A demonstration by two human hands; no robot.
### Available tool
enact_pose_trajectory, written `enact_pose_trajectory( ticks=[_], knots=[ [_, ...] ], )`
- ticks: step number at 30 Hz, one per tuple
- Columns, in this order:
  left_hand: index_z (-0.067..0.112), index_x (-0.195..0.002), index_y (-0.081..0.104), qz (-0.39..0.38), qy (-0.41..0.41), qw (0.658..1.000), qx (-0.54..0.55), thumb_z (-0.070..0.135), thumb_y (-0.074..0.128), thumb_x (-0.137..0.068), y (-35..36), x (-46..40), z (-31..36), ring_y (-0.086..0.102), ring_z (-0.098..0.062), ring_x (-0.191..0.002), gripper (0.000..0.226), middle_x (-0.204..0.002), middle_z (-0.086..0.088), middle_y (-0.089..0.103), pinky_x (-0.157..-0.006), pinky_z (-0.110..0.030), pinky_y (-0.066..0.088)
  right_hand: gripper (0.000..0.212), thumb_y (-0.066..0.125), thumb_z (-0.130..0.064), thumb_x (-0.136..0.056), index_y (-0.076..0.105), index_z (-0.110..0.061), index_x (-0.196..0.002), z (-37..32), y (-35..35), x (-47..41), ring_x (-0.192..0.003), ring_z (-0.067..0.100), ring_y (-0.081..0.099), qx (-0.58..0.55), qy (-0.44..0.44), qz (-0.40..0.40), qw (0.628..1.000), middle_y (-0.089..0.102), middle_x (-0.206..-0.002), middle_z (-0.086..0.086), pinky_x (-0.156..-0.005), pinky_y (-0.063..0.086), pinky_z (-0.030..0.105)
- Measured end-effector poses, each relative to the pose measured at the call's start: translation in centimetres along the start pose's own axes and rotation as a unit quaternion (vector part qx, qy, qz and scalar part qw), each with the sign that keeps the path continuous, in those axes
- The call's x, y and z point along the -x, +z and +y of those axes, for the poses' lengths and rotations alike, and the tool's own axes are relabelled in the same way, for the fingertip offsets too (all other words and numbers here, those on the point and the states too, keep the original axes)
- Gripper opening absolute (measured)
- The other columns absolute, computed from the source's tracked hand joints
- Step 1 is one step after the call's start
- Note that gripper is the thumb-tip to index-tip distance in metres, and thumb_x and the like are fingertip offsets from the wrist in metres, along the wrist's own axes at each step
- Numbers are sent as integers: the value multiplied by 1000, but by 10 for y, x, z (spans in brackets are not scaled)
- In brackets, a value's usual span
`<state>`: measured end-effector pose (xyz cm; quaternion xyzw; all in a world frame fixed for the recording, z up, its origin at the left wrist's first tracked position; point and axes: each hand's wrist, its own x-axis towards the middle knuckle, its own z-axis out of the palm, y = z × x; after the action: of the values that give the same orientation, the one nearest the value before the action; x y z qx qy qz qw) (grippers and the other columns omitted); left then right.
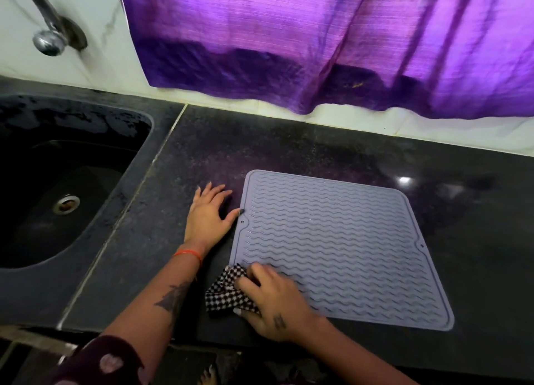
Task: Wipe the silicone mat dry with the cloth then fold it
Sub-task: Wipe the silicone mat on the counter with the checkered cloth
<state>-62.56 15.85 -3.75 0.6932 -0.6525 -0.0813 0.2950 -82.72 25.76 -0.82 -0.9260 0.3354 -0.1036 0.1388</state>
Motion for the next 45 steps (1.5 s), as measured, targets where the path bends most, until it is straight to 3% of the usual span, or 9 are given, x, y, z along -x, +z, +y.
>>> enact_pose_trajectory(
  ticks=[7,13,16,20,25,31,35,41,45],
  knots=[
    [14,-123,59,-7,-5,1000,-1,64,42,-76,0,0,-1,32,-27,-137,71,-137,-6,52,-117,-38,10,36,49,-44,-82,48,-29,-115,24,-8,-27,-93,18,46,24,6,47,999,53,-106,0,-73,45,33],
    [12,-123,59,-12,2,1000,-12,59,35,-80,2,-1,0,35,-29,-136,68,-135,-7,53,-117,-39,12,37,46,-42,-86,53,-26,-119,49,-21,-46,-99,17,49,16,-5,42,999,56,-110,-2,-81,42,34],
    [11,-124,59,-7,0,1000,-11,53,29,-84,1,-1,3,34,-28,-136,65,-135,-8,53,-117,-38,12,38,55,-36,-82,52,-28,-119,63,-18,-56,-101,21,49,35,26,57,997,57,-114,-2,-82,46,40],
    [11,-126,58,-8,-1,1000,-16,48,23,-86,2,-1,3,33,-28,-137,65,-136,-9,52,-117,-37,11,38,53,-33,-86,52,-28,-123,74,-26,-64,-105,19,46,2,-2,7,1000,55,-117,-2,-87,39,35],
    [11,-128,55,-13,-12,1000,-22,49,18,-88,2,-3,3,31,-27,-138,67,-139,-8,50,-117,-35,9,37,65,-23,-82,55,-27,-118,91,-27,-86,-101,22,50,22,63,80,995,57,-113,-2,-83,45,41],
    [12,-131,52,-22,-16,999,-39,49,15,-88,2,-2,3,28,-26,-139,68,-142,-7,46,-117,-34,7,37,60,-25,-87,53,-27,-123,106,-32,-99,-106,21,45,25,47,30,998,53,-119,-1,-88,40,39],
    [12,-133,51,-22,-21,999,-42,48,14,-88,2,-3,4,27,-27,-140,68,-144,-8,44,-118,-34,7,40,61,-19,-87,54,-26,-126,107,-33,-114,-109,24,47,39,88,89,991,54,-121,2,-88,37,40],
    [11,-134,49,-26,-23,998,-45,51,17,-87,2,-3,4,26,-27,-140,70,-145,-9,42,-118,-36,8,41,52,-29,-92,45,-29,-132,119,-42,-129,-117,23,40,60,86,10,994,47,-129,0,-93,32,37],
    [12,-135,48,-32,-25,997,-58,56,20,-84,2,-3,6,25,-26,-141,73,-146,-8,41,-117,-35,5,47,53,-19,-90,43,-29,-135,121,-41,-139,-112,26,42,89,129,63,986,47,-128,5,-91,34,39]
  ],
)
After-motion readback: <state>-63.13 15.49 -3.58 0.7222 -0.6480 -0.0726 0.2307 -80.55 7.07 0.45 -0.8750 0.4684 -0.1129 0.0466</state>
